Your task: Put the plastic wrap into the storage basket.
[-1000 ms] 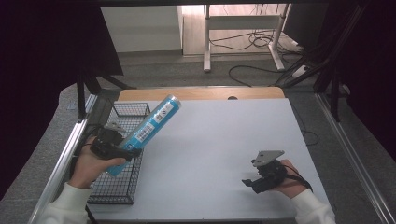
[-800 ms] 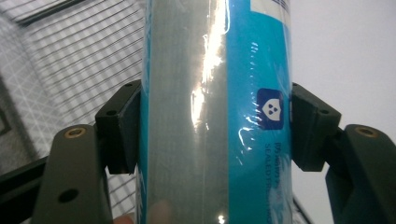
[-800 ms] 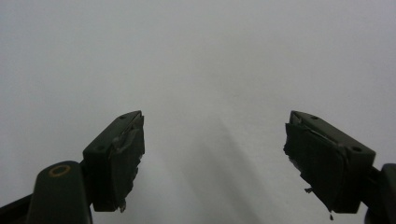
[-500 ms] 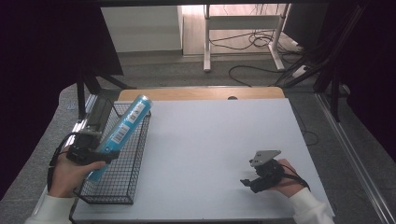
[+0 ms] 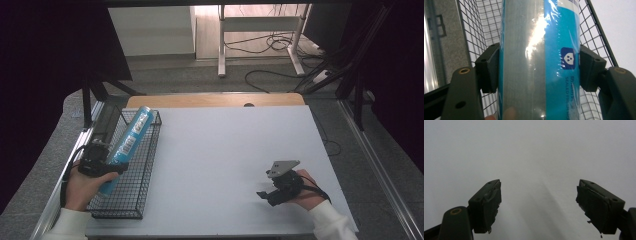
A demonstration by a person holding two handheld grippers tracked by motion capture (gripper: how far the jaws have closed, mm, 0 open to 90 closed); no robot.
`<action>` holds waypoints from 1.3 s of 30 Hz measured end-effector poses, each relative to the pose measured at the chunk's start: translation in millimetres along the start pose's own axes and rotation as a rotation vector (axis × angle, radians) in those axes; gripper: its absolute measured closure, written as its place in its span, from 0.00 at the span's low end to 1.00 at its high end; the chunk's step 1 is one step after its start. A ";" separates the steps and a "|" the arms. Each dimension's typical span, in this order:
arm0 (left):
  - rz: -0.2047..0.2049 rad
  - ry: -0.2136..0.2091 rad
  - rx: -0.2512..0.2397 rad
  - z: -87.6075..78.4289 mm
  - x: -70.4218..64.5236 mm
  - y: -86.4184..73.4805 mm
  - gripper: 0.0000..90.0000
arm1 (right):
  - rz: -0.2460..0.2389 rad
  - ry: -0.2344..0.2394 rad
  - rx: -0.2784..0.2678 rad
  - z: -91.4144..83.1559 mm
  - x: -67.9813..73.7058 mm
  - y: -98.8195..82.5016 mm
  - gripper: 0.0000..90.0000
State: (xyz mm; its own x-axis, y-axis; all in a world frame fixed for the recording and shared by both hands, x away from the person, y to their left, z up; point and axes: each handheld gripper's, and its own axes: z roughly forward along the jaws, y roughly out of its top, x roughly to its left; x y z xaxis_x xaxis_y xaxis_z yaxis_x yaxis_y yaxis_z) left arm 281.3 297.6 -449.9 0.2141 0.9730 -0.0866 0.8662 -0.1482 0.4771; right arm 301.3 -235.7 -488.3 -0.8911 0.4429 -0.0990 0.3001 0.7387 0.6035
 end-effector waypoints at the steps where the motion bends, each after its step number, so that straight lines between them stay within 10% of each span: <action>1: -0.012 -0.002 0.000 1.9 -0.6 0.2 0.35 | 0.001 -0.001 0.001 0.2 0.1 0.1 0.23; 7: -0.072 0.029 0.013 17.4 -7.9 -1.4 0.35 | -0.009 0.001 0.005 1.6 1.3 0.2 0.23; 20: -0.028 0.179 0.149 60.0 -29.5 -5.1 0.35 | -0.009 -0.003 0.006 1.4 0.9 -1.3 0.23; 29: -0.066 0.157 -0.059 38.5 -37.2 -2.6 0.19 | -0.007 -0.006 0.012 2.6 1.2 -3.0 0.22; 39: 0.151 0.009 -0.285 2.3 -83.2 -5.8 0.21 | 0.063 -0.037 -0.091 -9.1 1.1 -1.3 0.22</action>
State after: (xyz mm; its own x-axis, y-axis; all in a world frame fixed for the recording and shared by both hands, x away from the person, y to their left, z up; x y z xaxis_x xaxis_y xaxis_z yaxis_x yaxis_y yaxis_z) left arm 259.5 217.1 -447.5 0.3256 0.9455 0.0116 0.6635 -0.2372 0.7096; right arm 296.9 -240.8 -482.0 -0.8576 0.5069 -0.0868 0.3215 0.6601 0.6789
